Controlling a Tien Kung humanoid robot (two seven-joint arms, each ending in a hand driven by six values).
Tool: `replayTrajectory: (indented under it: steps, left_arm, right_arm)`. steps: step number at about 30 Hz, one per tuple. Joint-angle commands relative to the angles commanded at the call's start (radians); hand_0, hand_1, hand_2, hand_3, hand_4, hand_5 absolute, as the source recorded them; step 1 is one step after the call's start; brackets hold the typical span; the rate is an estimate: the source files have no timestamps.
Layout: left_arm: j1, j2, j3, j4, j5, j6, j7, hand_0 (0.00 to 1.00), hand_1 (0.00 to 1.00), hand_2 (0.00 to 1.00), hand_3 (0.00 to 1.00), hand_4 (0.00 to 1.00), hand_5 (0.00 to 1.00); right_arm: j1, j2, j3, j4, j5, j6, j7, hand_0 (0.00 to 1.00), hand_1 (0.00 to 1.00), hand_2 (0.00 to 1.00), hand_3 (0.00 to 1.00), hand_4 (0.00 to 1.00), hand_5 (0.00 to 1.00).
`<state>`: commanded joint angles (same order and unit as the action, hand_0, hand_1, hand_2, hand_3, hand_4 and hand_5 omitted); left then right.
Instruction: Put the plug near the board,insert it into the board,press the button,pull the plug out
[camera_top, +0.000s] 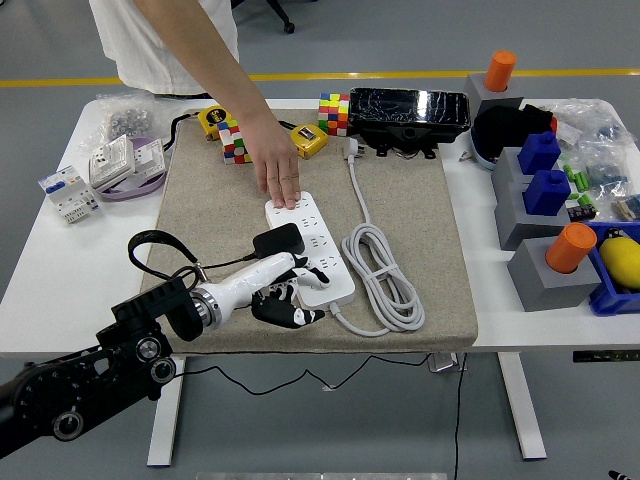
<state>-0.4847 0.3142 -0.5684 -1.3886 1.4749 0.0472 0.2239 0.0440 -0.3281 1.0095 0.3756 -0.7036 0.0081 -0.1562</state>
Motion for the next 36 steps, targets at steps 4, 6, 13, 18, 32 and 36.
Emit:
replayTrajectory:
  steps: [4,6,13,18,32,36]
  left_arm:
    - [-0.006,-0.012,0.011,0.017,0.003,0.001,0.011,0.082,0.053,0.128,0.704,0.764,0.232]
    - [-0.009,-0.018,0.017,0.027,0.004,0.004,0.014,0.081,0.053,0.128,0.740,0.768,0.235]
    - [-0.019,-0.031,0.027,0.047,0.010,0.015,0.016,0.083,0.054,0.128,0.772,0.775,0.236]
    - [-0.016,-0.036,0.019,0.048,0.011,0.030,0.003,0.083,0.054,0.129,0.762,0.776,0.238]
    - [-0.010,-0.035,0.007,0.052,0.028,0.010,0.027,0.083,0.054,0.129,0.734,0.777,0.237]
    - [-0.007,-0.034,0.003,0.055,0.033,-0.004,0.040,0.083,0.054,0.129,0.718,0.776,0.237]
  right_arm:
    - [-0.001,-0.002,-0.005,0.000,0.001,0.000,0.000,0.577,0.634,0.621,0.553,0.896,0.426]
    - [-0.002,-0.003,-0.009,0.001,0.001,0.000,0.000,0.577,0.634,0.621,0.553,0.897,0.426]
    - [-0.002,-0.006,-0.014,0.002,0.002,-0.001,0.000,0.576,0.634,0.621,0.553,0.897,0.426]
    - [-0.004,-0.005,-0.014,0.001,0.002,0.000,0.000,0.577,0.634,0.621,0.553,0.896,0.426]
    - [-0.003,-0.004,-0.006,0.002,-0.001,-0.001,0.000,0.577,0.634,0.620,0.553,0.896,0.426]
    - [-0.003,-0.003,-0.001,0.002,-0.003,-0.001,0.001,0.577,0.634,0.620,0.553,0.897,0.426]
